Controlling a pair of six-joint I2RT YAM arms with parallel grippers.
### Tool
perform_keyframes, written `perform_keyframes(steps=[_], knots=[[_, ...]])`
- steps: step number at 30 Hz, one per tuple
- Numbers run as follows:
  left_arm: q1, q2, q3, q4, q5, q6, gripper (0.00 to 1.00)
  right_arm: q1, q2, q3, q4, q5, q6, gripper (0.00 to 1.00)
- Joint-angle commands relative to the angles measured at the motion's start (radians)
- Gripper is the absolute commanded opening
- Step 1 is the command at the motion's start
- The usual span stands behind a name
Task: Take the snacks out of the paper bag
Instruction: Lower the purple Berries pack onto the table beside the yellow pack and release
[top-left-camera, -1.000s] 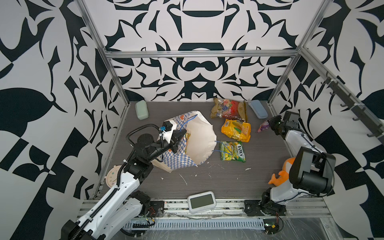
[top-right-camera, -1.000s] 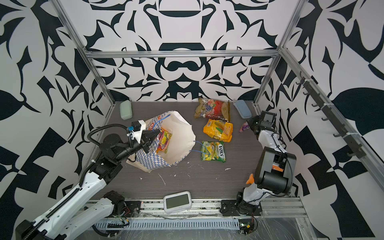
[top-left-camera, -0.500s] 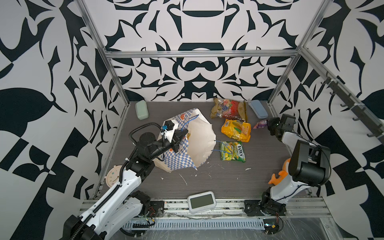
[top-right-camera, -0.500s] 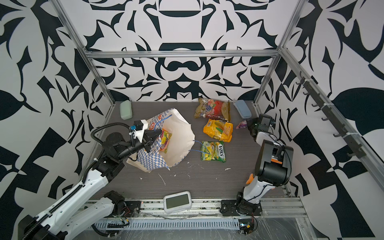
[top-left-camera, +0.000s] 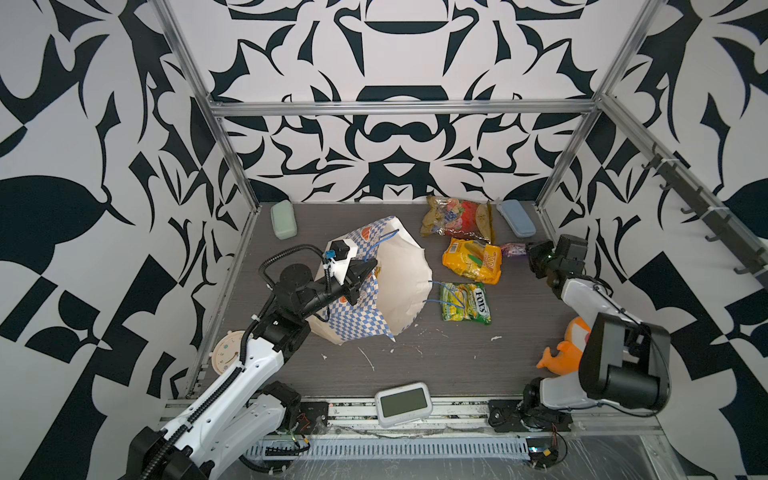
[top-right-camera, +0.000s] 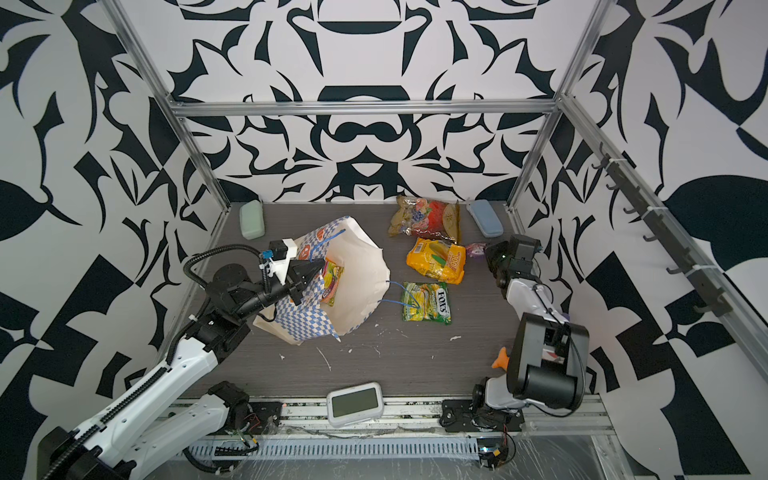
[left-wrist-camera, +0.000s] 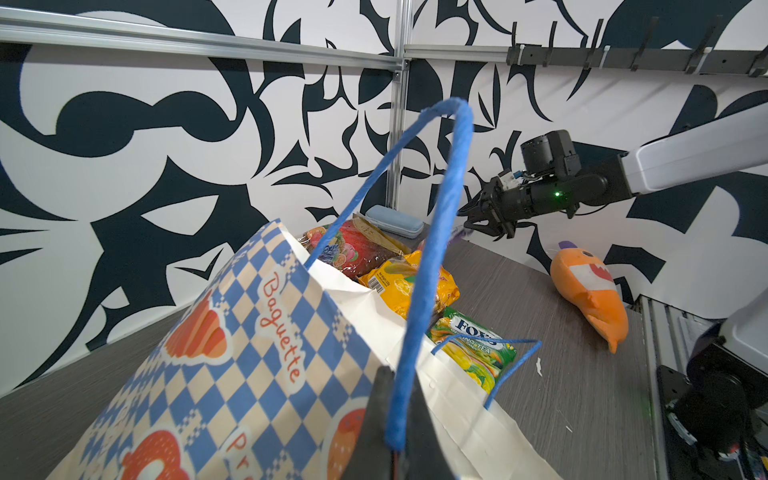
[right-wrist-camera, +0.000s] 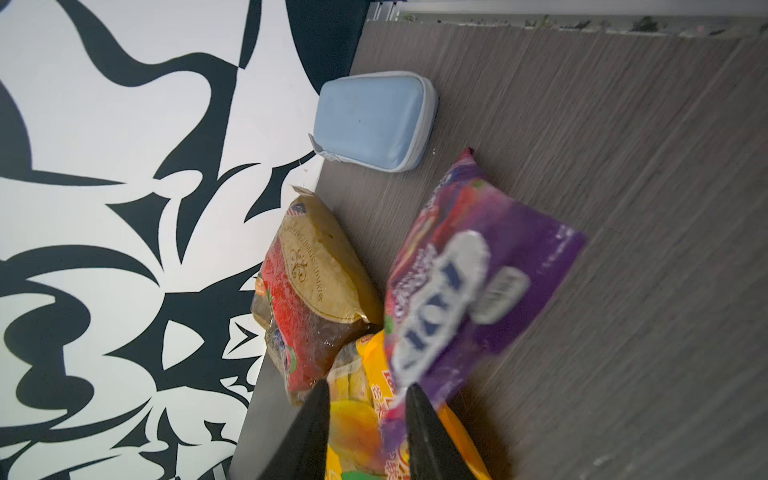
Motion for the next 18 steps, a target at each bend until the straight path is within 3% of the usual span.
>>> perform_keyframes(steps=[1, 7, 13, 18], knots=[[-0.001, 0.001, 0.019, 0.036, 0.023, -0.003, 0.00, -0.001, -0.051, -0.008, -0.071, 0.055, -0.082, 0.37], [-0.001, -0.018, 0.015, 0.020, 0.021, -0.002, 0.00, -0.021, -0.042, -0.021, -0.072, 0.007, -0.102, 0.38], [-0.001, -0.040, -0.007, 0.018, 0.008, -0.003, 0.00, -0.015, 0.054, 0.067, -0.204, -0.051, -0.249, 0.38], [-0.002, -0.016, 0.007, 0.029, 0.013, -0.008, 0.00, -0.009, 0.098, 0.047, -0.192, -0.061, -0.263, 0.39]])
